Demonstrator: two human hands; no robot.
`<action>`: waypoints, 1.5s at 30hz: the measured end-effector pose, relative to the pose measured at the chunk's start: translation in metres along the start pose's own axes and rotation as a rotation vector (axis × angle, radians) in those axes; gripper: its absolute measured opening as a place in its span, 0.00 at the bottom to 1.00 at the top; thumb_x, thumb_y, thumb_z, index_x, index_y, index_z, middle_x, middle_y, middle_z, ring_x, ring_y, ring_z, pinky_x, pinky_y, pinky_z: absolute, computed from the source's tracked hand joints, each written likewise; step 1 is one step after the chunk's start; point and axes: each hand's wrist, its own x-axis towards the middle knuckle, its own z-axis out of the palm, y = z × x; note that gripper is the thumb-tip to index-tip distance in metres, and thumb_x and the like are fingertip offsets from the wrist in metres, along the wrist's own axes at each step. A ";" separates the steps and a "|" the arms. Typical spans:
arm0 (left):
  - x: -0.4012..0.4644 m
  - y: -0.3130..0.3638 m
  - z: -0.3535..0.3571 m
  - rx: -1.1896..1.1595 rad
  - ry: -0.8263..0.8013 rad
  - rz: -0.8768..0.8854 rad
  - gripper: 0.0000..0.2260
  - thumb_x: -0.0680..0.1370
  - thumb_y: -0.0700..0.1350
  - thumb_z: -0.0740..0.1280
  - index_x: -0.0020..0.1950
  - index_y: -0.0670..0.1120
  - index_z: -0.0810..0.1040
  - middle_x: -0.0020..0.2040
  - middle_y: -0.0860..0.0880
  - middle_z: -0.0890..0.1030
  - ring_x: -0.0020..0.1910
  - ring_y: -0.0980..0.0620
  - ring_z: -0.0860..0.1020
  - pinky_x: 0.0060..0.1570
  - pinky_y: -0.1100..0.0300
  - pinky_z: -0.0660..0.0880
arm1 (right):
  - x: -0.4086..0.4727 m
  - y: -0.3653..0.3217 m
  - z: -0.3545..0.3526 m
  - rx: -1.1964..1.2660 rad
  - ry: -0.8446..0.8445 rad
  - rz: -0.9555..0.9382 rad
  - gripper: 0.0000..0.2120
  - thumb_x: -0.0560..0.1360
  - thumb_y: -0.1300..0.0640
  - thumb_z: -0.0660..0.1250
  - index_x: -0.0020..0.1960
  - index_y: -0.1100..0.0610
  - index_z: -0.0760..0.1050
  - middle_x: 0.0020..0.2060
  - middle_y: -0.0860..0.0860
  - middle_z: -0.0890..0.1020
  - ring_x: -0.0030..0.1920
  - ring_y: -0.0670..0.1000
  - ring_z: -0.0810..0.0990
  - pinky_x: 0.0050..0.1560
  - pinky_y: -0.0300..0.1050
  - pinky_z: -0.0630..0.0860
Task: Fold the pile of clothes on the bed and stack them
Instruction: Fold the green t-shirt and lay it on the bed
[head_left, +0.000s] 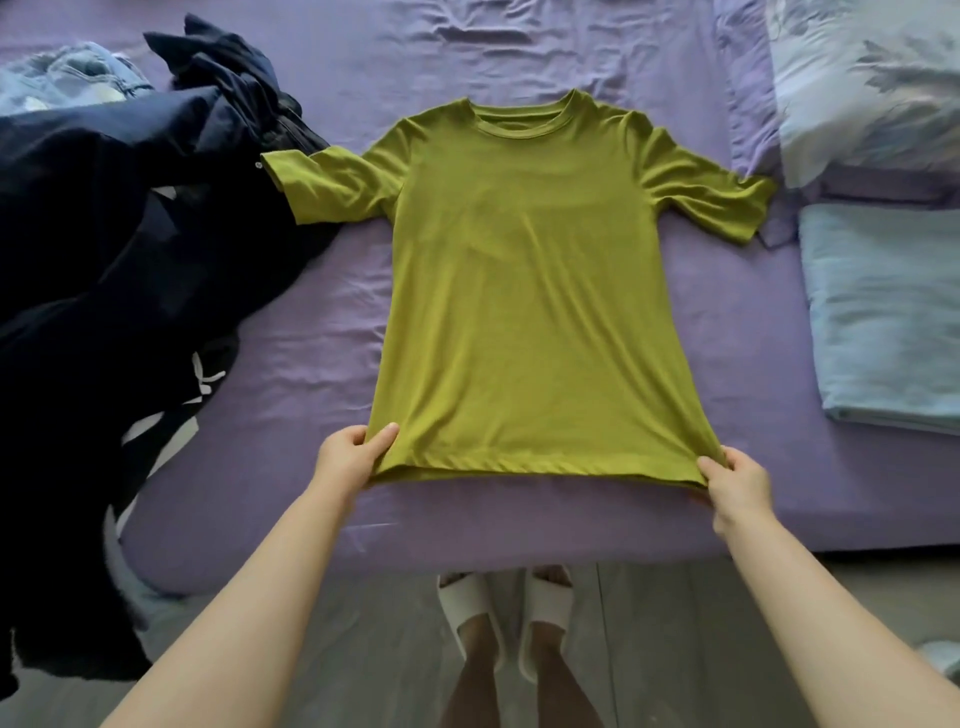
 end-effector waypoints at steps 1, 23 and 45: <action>-0.002 -0.002 0.001 -0.106 -0.045 -0.052 0.09 0.77 0.46 0.69 0.42 0.41 0.78 0.35 0.47 0.76 0.33 0.52 0.72 0.33 0.61 0.69 | -0.001 -0.002 0.004 0.149 -0.011 0.071 0.09 0.78 0.69 0.60 0.54 0.60 0.74 0.45 0.57 0.76 0.37 0.51 0.72 0.42 0.48 0.71; -0.020 0.010 0.028 0.224 0.078 0.021 0.09 0.73 0.42 0.71 0.53 0.45 0.78 0.51 0.44 0.82 0.49 0.45 0.79 0.49 0.56 0.74 | -0.026 -0.022 0.007 -0.387 0.113 -0.113 0.15 0.74 0.61 0.67 0.60 0.60 0.74 0.56 0.59 0.78 0.57 0.60 0.76 0.51 0.47 0.69; 0.054 0.224 0.246 0.313 -0.303 0.108 0.05 0.77 0.45 0.65 0.52 0.49 0.77 0.49 0.49 0.81 0.43 0.52 0.79 0.46 0.58 0.77 | 0.192 -0.190 0.014 -0.421 -0.139 -0.261 0.19 0.76 0.59 0.66 0.65 0.63 0.70 0.61 0.61 0.75 0.59 0.59 0.74 0.58 0.48 0.69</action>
